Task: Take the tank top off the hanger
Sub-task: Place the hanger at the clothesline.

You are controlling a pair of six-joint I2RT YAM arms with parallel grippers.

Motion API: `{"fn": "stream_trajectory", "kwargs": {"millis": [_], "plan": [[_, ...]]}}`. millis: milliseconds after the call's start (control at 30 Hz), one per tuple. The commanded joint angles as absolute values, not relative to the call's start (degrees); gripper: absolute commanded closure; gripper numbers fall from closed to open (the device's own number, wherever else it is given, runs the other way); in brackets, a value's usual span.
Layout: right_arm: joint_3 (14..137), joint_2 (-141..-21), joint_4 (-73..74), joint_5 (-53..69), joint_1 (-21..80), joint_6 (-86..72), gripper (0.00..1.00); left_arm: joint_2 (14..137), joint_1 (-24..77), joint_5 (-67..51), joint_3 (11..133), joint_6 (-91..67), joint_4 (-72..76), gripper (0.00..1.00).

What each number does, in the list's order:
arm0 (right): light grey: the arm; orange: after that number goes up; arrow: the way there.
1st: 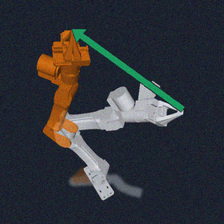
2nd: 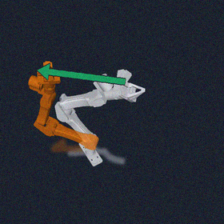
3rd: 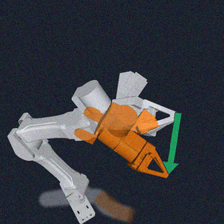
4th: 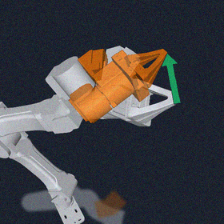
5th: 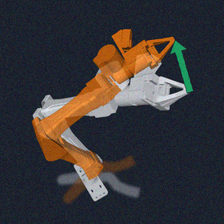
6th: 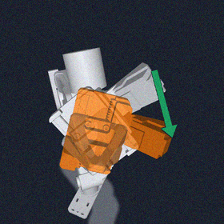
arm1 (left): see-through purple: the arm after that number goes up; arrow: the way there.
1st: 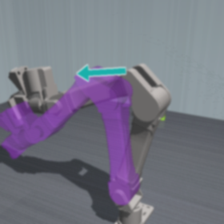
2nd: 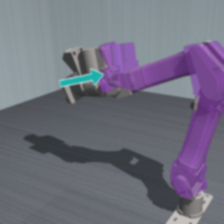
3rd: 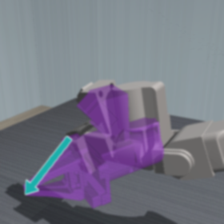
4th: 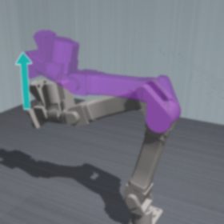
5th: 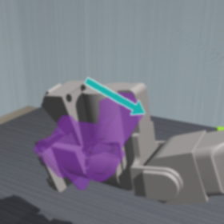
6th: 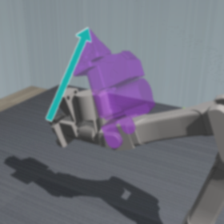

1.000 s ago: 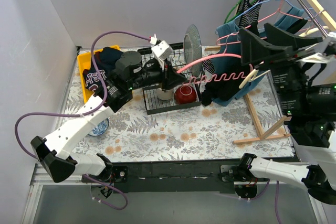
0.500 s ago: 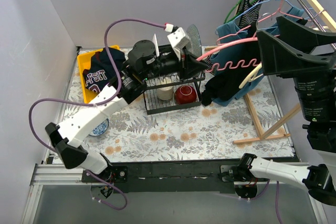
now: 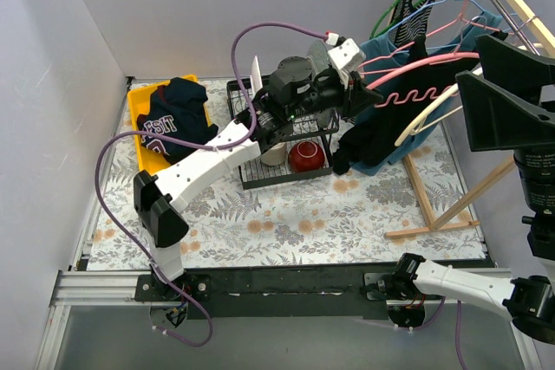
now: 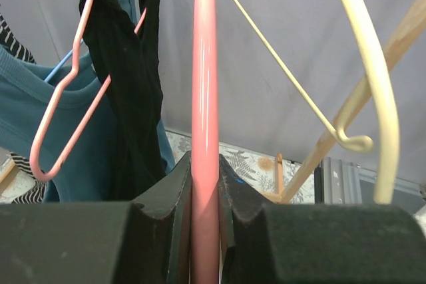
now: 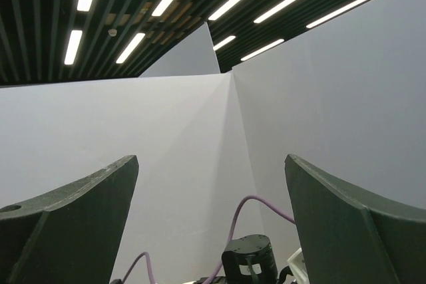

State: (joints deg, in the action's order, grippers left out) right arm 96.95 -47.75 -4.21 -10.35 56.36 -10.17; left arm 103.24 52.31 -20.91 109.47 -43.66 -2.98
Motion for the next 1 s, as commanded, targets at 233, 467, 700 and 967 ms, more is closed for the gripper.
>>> {"fn": "stream_trajectory", "kwargs": {"millis": [233, 467, 700, 967], "plan": [[96.9, -44.3, -5.3, -13.8, 56.4, -10.9, 0.02, 106.5, 52.9, -17.6, 119.6, -43.8, 4.0, 1.0], [96.5, -43.9, -5.3, -15.6, 56.4, -10.6, 0.02, 108.8, 53.1, -19.2, 123.4, -44.3, 5.6, 1.0], [92.8, -41.5, -7.9, -17.4, 56.4, -11.1, 0.02, 112.1, 53.2, -20.4, 126.6, -44.3, 4.9, 1.0], [91.8, -41.3, -7.6, -17.9, 56.4, -11.8, 0.02, 115.5, 54.3, -22.7, 128.0, -45.2, 6.7, 1.0]]}}
